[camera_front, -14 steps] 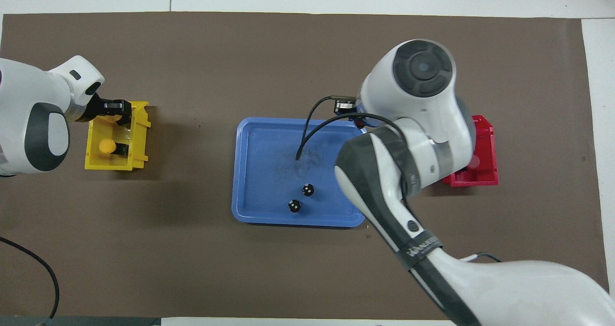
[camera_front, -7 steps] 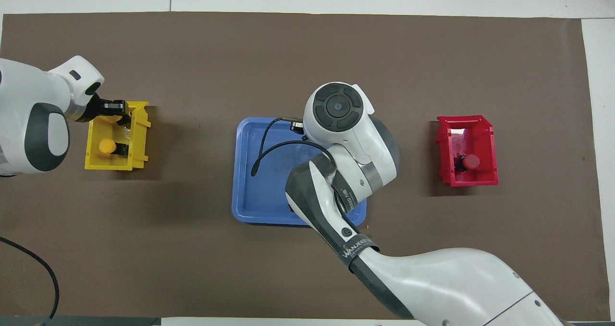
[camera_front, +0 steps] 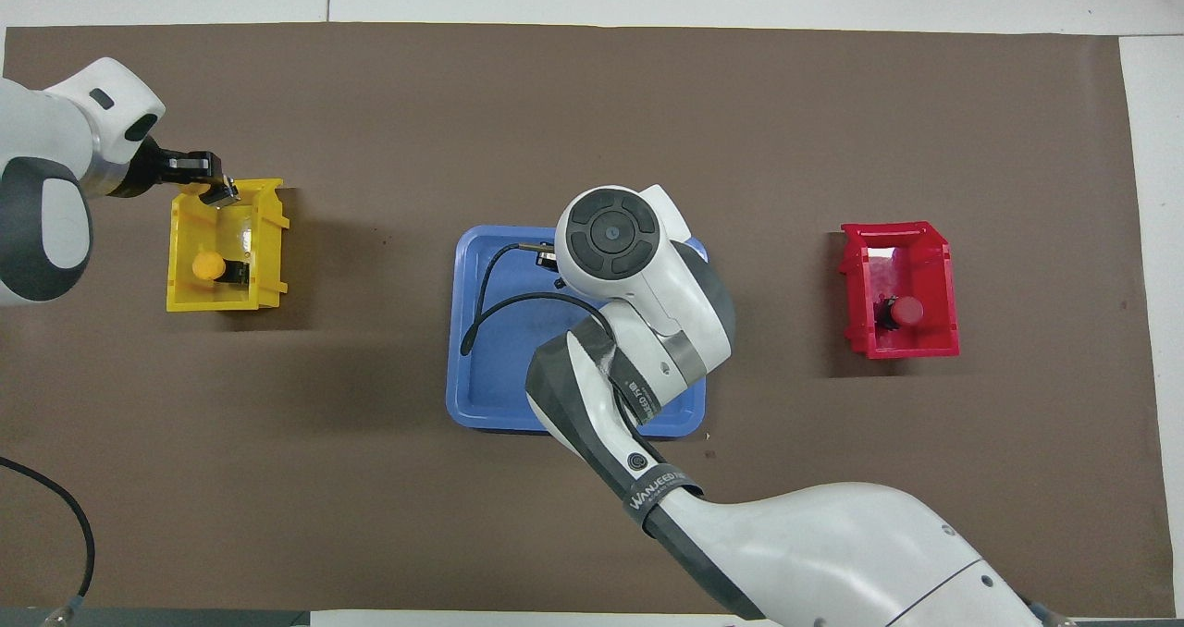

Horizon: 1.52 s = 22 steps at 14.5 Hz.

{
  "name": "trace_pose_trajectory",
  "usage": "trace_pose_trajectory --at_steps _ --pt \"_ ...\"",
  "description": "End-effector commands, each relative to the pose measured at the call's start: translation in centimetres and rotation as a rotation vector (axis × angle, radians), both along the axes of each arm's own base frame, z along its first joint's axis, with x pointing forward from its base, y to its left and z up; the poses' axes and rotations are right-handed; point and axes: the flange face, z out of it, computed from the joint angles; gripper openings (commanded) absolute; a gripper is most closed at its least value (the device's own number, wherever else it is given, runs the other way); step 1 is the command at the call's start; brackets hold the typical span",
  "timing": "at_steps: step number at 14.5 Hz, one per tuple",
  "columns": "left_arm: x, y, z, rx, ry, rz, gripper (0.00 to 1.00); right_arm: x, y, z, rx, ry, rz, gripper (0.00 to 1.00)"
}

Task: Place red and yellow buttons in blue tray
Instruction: 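Carry the red button to the tray while the left gripper grasps yellow button, then release the red button in the tray while the left gripper lifts yellow button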

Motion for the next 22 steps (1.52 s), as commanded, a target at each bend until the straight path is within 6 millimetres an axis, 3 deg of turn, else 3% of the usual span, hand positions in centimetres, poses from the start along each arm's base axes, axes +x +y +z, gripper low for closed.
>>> trace_pose_trajectory --at_steps 1,3,4,5,7,9,11,13,15,17,18,19,21,22 --pt "1.9 0.4 3.2 0.007 0.004 0.01 0.01 2.2 -2.3 2.8 0.002 -0.021 -0.042 1.0" --pt "2.3 0.3 3.2 0.0 0.017 0.012 0.01 4.6 -8.4 7.5 -0.01 -0.03 -0.033 1.0" --pt "2.2 -0.7 3.0 -0.008 0.024 0.015 0.01 5.0 -11.8 9.6 -0.018 -0.031 0.033 1.0" --pt "1.8 -3.0 2.6 -0.022 0.039 0.033 0.01 5.0 -15.9 10.5 -0.027 -0.023 0.08 1.0" --pt "0.2 -10.8 2.2 -0.031 0.077 0.016 0.01 3.3 -22.7 11.1 -0.037 -0.001 0.131 1.0" --pt "-2.6 -19.5 2.4 -0.051 0.099 0.061 0.01 1.2 -27.7 10.7 -0.043 0.021 0.194 1.0" --pt "-6.0 -25.9 1.6 -0.076 0.105 0.095 0.01 -0.3 -31.9 10.0 -0.044 0.043 0.213 1.0" --pt "-9.2 -30.7 -0.3 -0.089 0.11 0.105 0.01 -1.1 -35.5 8.5 -0.032 0.06 0.203 1.0" --pt "-10.8 -32.6 -2.3 -0.107 0.096 0.105 0.01 -2.7 -36.9 6.6 -0.031 0.051 0.212 0.99" --pt "-11.5 -34.0 -3.0 -0.149 0.096 0.163 0.02 -4.0 -38.1 5.0 -0.034 0.023 0.239 0.96" --pt "-12.1 -34.5 -3.4 -0.149 0.104 0.178 0.07 -4.2 -38.6 4.5 -0.035 0.024 0.237 0.94" --pt "-12.6 -34.7 -4.0 -0.144 0.114 0.192 0.14 -4.4 -38.7 4.0 -0.034 0.033 0.236 0.91" --pt "-13.5 -35.2 -4.5 -0.152 0.112 0.213 0.11 -4.4 -38.5 3.4 -0.026 0.028 0.232 0.83" --pt "-14.5 -36.6 -4.4 -0.157 0.111 0.205 0.1 -4.6 -38.1 3.0 -0.023 0.023 0.232 0.81"
